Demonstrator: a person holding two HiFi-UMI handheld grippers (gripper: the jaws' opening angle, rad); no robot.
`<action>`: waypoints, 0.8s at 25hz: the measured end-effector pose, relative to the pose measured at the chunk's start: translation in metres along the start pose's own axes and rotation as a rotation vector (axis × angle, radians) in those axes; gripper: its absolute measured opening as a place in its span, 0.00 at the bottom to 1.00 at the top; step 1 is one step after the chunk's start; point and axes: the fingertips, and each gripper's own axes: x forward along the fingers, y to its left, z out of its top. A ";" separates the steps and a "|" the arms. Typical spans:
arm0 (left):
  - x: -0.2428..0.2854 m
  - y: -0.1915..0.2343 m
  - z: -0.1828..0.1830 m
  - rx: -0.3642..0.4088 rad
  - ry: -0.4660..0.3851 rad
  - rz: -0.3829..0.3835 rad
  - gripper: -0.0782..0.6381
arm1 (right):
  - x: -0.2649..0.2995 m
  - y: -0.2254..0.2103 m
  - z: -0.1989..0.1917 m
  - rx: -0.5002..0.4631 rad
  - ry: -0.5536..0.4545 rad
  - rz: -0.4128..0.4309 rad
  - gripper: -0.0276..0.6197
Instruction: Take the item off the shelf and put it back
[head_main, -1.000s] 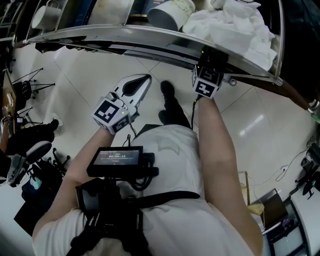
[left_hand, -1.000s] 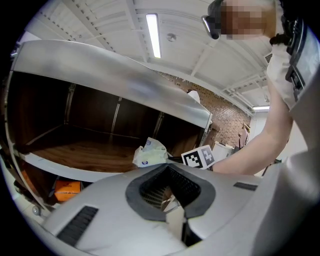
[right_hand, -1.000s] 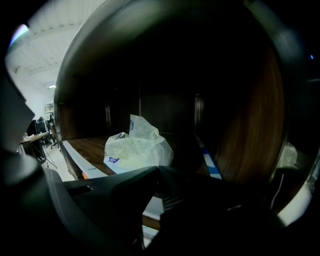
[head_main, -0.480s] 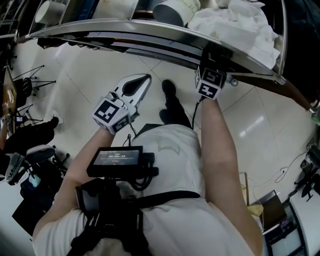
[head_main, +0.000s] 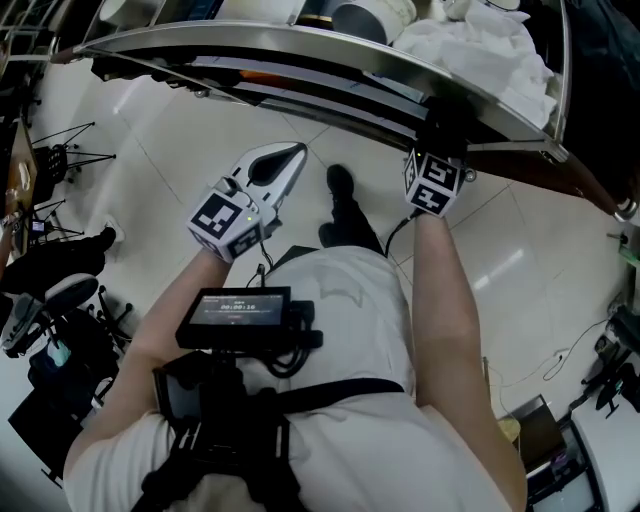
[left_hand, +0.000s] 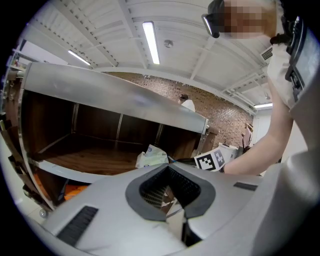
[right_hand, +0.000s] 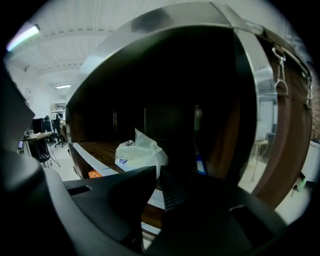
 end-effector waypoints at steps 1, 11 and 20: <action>-0.003 -0.002 0.002 0.006 -0.006 0.004 0.12 | -0.005 0.000 0.003 -0.002 -0.007 0.004 0.07; -0.055 -0.028 0.004 0.038 -0.098 0.072 0.12 | -0.092 0.045 0.024 -0.074 -0.036 0.186 0.05; -0.098 -0.051 -0.020 -0.002 -0.110 0.118 0.12 | -0.161 0.102 0.034 -0.095 -0.057 0.388 0.05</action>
